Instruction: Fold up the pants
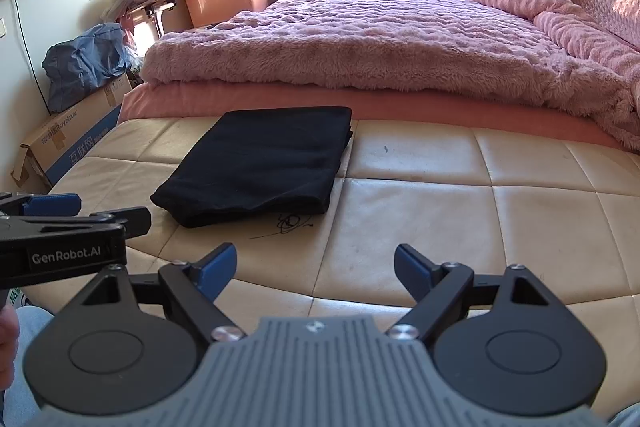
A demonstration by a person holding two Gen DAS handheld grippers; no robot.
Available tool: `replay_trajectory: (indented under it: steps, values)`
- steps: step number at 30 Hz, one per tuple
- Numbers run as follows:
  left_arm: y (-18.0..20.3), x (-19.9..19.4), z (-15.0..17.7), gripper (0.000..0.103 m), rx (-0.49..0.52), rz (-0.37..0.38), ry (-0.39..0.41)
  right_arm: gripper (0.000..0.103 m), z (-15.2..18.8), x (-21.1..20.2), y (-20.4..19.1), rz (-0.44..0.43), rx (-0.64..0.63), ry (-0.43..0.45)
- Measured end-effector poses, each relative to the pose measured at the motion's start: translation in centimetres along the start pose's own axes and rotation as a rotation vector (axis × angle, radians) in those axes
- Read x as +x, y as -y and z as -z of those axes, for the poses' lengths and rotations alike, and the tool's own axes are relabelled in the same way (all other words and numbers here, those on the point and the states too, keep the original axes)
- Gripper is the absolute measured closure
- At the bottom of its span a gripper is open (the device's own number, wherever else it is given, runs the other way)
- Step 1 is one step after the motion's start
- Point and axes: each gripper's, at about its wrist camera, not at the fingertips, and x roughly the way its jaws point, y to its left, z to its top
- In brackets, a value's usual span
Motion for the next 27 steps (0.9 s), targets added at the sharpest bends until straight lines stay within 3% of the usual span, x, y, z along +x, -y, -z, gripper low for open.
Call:
replay_trajectory:
  steps: [27]
  values:
    - [0.05,-0.18,0.06,0.007,-0.002,0.002,0.001,0.021,0.01,-0.02,0.01,0.0,0.001,0.002]
